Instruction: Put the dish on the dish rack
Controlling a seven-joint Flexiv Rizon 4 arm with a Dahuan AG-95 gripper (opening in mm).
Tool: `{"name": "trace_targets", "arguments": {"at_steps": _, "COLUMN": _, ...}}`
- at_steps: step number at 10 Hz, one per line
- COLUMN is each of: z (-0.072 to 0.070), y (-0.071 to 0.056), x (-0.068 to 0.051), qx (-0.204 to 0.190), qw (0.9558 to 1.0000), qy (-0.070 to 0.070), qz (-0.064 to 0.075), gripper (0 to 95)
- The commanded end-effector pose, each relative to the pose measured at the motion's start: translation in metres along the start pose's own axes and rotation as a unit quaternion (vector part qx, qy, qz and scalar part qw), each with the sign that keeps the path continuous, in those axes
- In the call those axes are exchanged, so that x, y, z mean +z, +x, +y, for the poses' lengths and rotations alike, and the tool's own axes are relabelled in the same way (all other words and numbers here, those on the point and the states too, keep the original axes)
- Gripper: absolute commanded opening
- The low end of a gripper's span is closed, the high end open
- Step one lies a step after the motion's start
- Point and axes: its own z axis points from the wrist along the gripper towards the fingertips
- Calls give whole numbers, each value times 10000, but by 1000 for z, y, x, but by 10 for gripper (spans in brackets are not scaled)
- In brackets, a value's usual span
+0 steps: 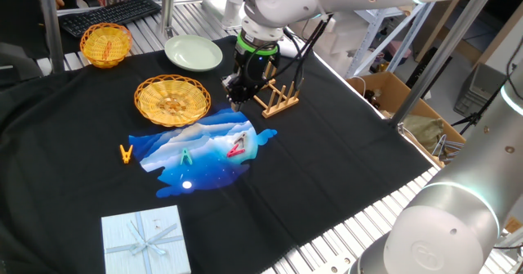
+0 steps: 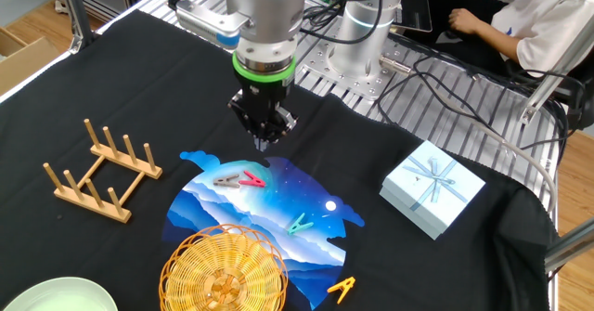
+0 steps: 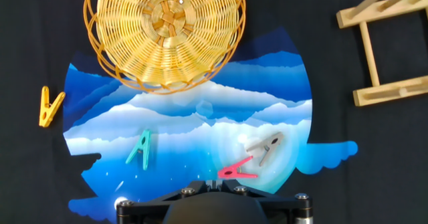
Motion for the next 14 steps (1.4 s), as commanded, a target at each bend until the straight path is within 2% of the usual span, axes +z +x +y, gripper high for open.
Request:
{"name": "trace_targets", "arguments": {"at_steps": 1, "z": 1, "y": -4, "x": 4, "qx": 80, "qw": 10000, "qy": 11, "qz": -2, "gripper": 0}}
{"name": "trace_targets", "arguments": {"at_steps": 4, "z": 6, "y": -18, "x": 13, "qx": 108, "qw": 9999, "qy": 54, "qz": 6, "gripper": 0}}
{"name": "trace_targets", "arguments": {"at_steps": 7, "z": 15, "y": -34, "x": 20, "qx": 188, "qw": 9992, "qy": -25, "qz": 351, "gripper": 0}}
{"name": "trace_targets", "arguments": {"at_steps": 8, "z": 15, "y": -39, "x": 23, "qx": 179, "qw": 9991, "qy": -76, "qz": 386, "gripper": 0}}
{"name": "trace_targets", "arguments": {"at_steps": 12, "z": 11, "y": -58, "x": 25, "qx": 174, "qw": 9988, "qy": -88, "qz": 442, "gripper": 0}}
{"name": "trace_targets", "arguments": {"at_steps": 14, "z": 10, "y": -63, "x": 28, "qx": 207, "qw": 9990, "qy": -60, "qz": 381, "gripper": 0}}
